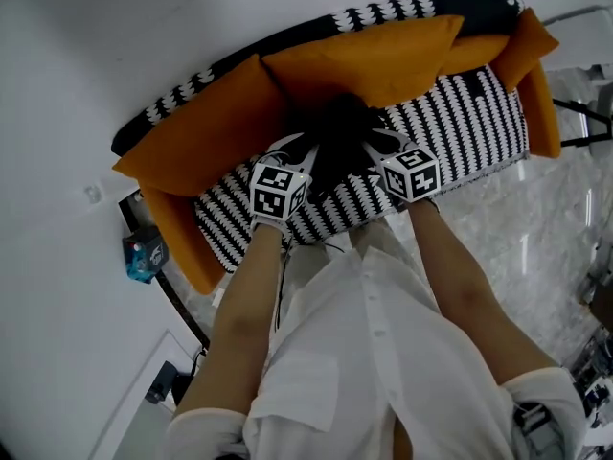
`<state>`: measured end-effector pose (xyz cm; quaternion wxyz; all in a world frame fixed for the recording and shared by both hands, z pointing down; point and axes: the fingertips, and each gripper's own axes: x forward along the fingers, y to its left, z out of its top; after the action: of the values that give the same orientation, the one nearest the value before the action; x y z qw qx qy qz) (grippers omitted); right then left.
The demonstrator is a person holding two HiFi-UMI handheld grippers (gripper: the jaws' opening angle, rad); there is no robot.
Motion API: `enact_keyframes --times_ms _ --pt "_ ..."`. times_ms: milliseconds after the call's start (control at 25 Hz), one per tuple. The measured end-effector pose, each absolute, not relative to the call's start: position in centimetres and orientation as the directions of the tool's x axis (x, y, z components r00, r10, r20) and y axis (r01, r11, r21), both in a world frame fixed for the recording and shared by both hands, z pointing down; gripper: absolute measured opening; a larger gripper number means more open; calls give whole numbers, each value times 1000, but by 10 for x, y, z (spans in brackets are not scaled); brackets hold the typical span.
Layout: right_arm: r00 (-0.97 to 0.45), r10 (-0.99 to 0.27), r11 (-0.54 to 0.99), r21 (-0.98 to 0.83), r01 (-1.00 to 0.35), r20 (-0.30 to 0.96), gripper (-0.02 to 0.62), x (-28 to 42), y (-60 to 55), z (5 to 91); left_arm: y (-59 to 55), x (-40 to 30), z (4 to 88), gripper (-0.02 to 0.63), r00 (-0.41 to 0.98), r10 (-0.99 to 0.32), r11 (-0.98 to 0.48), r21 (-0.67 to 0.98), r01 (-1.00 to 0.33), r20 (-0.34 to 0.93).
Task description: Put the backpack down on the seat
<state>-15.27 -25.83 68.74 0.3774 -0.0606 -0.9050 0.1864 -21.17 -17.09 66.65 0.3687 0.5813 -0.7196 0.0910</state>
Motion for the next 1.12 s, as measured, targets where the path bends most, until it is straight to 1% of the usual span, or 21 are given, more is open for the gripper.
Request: enact_keyframes --times_ms 120,240,320,520,680,920,1040,1080,1120 --pt "-695 247 928 -372 -32 675 117 -157 -256 687 -167 -215 667 97 -54 -757 311 287 -906 652" --pt "-693 231 931 -361 -46 683 164 -158 -256 684 -160 -218 667 143 -66 -744 322 270 -907 665" --pt "-697 224 932 -359 -50 681 178 -159 -257 678 -157 -219 665 149 -67 -739 327 269 -906 670" --pt "-711 197 941 -333 -55 675 183 -155 -261 664 -149 -217 652 149 -75 -742 323 257 -911 666" --pt "-759 191 941 -337 -39 623 182 -152 -261 637 -145 -216 632 149 -96 -767 328 259 -909 634" --pt "-816 200 941 -339 6 542 179 -142 -254 591 -143 -211 584 147 -120 -832 320 291 -901 542" --pt "-840 200 943 -333 25 505 176 -138 -252 569 -144 -210 558 127 -129 -870 306 316 -898 476" --pt "-848 199 943 -330 30 491 173 -137 -252 562 -144 -209 549 121 -130 -882 299 326 -897 452" --pt "-857 198 944 -329 35 476 153 -136 -252 554 -144 -208 540 115 -129 -894 290 336 -896 429"
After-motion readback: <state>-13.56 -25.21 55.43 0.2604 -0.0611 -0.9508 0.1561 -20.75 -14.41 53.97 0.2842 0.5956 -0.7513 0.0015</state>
